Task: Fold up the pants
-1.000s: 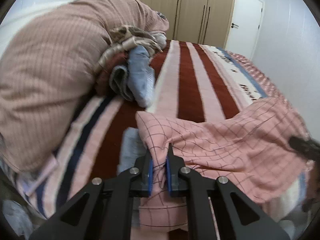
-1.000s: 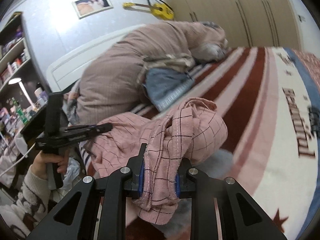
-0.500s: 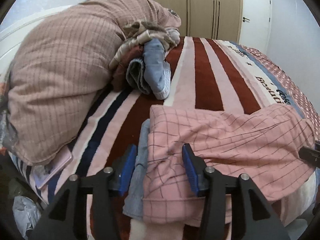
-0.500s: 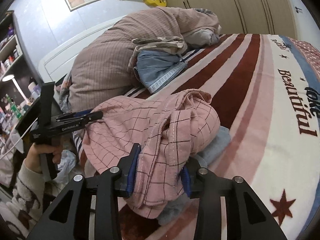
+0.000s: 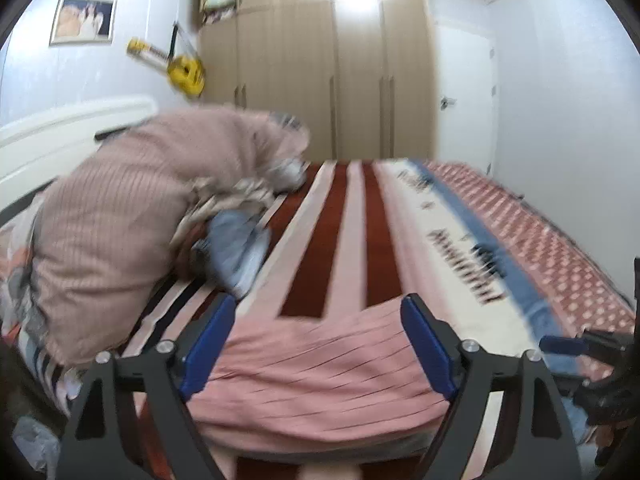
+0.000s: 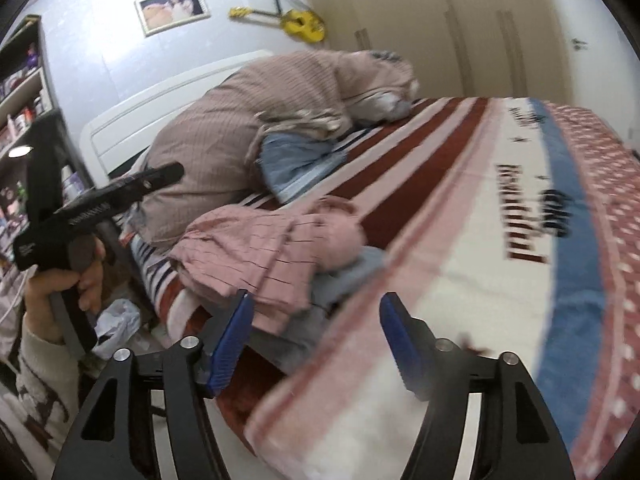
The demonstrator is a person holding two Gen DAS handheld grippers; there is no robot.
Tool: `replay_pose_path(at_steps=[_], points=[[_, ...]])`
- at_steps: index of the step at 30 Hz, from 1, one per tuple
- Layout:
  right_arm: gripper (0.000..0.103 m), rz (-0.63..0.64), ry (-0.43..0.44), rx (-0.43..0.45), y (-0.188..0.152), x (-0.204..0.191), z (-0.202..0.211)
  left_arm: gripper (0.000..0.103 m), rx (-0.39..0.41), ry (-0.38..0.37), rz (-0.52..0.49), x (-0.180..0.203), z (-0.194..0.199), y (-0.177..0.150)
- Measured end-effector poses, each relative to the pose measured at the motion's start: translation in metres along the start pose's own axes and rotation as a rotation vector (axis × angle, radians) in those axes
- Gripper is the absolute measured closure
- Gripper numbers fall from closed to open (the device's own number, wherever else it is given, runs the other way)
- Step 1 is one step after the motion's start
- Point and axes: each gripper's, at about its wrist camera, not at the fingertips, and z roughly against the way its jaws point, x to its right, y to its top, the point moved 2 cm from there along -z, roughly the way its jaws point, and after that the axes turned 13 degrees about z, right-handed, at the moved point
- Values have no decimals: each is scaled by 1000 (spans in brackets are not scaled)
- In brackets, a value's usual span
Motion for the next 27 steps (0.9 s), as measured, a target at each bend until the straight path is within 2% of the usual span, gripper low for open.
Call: replay_pose_path(at_steps=[2,7,10,12,14,19,27], points=[[34,-14,-53,27,-8,11,29,18,30,-27,-2,25,10,0],[24,6,-236,85,-26,34,96,2,126,-104,3,95,37,-10],[16,38,-343,121,-35,41,131,1,165,-119,8,126,51,-21],[7,54,-398,149,-40,42,152,1,173,-121,12,140,59,-29],[3,71,-445,181,-43,43,170,1,171,-136,22,149,65,-36],[1,107,-502,221,-46,42,198,1,167,-140,40,160,75,-45],[1,116,-518,250,-46,39,214,1,173,-146,34,165,85,-47]])
